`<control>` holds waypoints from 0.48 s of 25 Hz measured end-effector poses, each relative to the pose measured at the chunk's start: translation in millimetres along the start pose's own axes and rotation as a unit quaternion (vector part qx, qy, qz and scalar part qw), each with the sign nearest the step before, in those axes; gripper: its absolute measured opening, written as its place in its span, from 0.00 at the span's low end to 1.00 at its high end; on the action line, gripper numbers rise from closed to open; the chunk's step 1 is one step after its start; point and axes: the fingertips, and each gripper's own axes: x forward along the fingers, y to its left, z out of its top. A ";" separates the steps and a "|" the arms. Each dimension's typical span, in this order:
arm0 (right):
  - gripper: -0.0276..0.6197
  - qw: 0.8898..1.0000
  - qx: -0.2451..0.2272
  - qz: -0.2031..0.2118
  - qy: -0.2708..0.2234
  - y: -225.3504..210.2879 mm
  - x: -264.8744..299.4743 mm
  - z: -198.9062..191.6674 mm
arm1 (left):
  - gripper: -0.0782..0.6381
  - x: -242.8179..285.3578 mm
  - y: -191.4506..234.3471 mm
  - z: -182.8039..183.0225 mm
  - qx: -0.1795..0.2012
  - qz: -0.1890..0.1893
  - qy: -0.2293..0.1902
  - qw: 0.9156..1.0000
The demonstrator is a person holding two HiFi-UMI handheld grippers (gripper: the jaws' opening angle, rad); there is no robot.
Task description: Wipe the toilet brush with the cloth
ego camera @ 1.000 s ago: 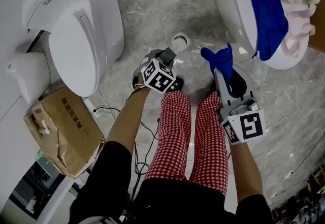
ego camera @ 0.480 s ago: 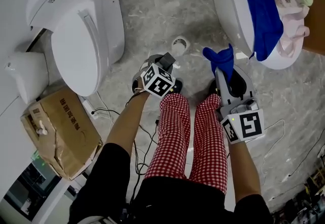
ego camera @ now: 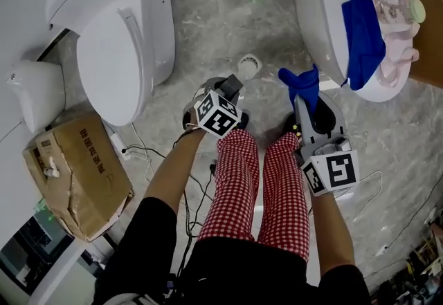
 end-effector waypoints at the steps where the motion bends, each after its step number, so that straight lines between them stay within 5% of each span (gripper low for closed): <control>1: 0.14 1.000 -0.002 0.001 0.000 1.8 0.5 1.5 | 0.34 -3.2 0.0 0.6 -0.002 0.000 -0.004 1.000; 12: 0.14 1.000 -0.008 0.002 -0.006 15.6 4.4 24.2 | 0.34 -31.8 8.3 3.2 -0.007 0.002 -0.018 1.000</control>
